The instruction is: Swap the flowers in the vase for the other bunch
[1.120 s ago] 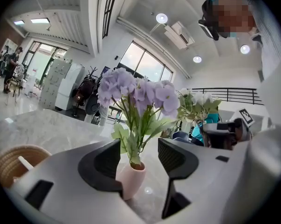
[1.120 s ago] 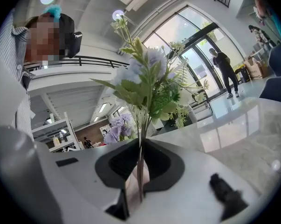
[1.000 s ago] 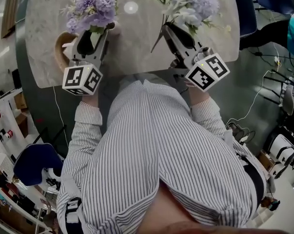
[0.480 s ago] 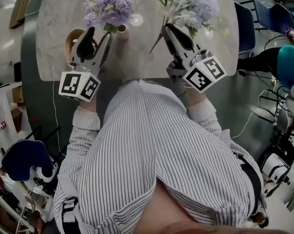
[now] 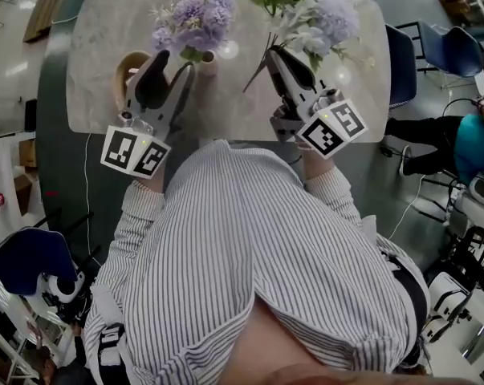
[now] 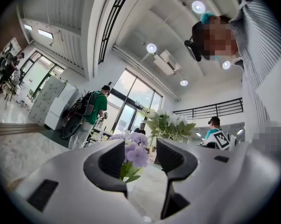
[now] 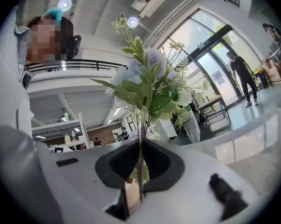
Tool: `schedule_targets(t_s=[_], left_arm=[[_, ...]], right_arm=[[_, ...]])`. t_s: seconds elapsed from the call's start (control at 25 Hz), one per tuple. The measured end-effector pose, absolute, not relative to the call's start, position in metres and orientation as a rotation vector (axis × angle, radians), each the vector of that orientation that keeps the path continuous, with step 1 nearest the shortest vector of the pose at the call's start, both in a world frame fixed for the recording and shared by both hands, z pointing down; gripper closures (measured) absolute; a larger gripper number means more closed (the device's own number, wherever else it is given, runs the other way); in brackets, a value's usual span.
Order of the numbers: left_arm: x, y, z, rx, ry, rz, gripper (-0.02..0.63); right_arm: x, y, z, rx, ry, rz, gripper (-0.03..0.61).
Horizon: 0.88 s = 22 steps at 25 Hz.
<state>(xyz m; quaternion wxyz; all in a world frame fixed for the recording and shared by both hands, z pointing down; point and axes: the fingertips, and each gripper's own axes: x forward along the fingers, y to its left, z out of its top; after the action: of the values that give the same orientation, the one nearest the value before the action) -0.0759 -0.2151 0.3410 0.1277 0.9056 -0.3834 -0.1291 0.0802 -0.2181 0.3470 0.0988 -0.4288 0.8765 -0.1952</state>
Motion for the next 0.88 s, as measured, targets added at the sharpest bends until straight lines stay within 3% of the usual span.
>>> schedule_targets(t_s=[0.6, 0.88], left_arm=[[-0.051, -0.206, 0.344, 2.614, -0.985, -0.345, 0.494], [-0.031, -0.193, 0.356, 2.695, -0.93, -0.188, 0.549]], right_arm=[[0.077, -0.213, 0.342, -1.261, 2.585, -0.573, 0.541], [0.079, -0.209, 0.343, -1.263, 2.57, -0.569, 0.541]])
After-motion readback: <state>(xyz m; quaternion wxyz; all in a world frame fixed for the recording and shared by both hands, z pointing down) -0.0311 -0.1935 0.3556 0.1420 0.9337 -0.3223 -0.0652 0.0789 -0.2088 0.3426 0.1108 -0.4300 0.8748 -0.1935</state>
